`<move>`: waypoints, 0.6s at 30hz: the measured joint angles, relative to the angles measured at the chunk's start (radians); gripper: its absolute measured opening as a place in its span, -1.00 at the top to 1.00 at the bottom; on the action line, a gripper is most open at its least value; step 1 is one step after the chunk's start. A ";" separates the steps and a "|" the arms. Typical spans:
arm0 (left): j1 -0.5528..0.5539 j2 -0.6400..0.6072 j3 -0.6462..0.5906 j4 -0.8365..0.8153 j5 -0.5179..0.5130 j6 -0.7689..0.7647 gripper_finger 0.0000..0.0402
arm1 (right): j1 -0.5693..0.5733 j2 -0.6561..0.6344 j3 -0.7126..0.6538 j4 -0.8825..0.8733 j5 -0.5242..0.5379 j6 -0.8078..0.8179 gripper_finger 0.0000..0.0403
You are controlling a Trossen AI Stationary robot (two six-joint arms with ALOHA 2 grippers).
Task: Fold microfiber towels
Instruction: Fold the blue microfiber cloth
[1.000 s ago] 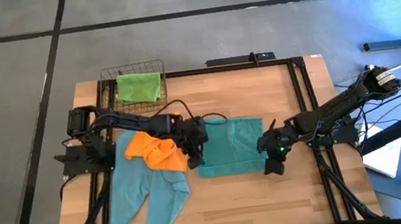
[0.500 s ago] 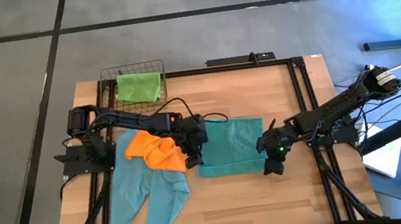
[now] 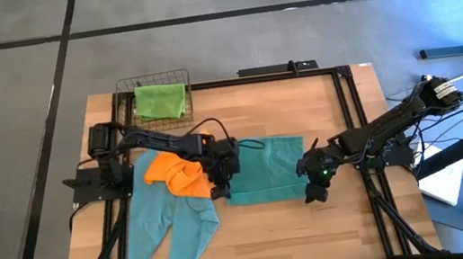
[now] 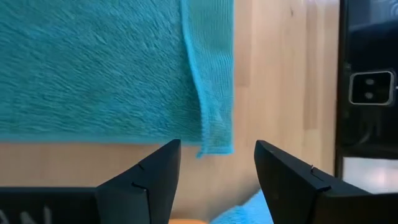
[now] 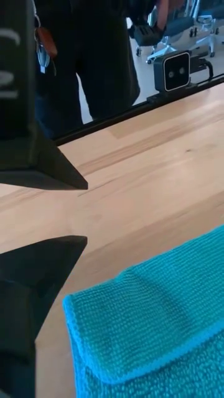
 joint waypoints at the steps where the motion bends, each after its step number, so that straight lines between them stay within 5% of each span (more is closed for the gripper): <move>1: -0.001 0.007 0.000 0.000 0.012 -0.003 0.01 | 0.000 0.000 0.000 0.000 0.000 0.000 0.35; 18: -0.051 0.047 0.000 -0.008 0.027 -0.074 0.02 | 0.000 0.000 0.000 -0.002 0.037 -0.014 0.35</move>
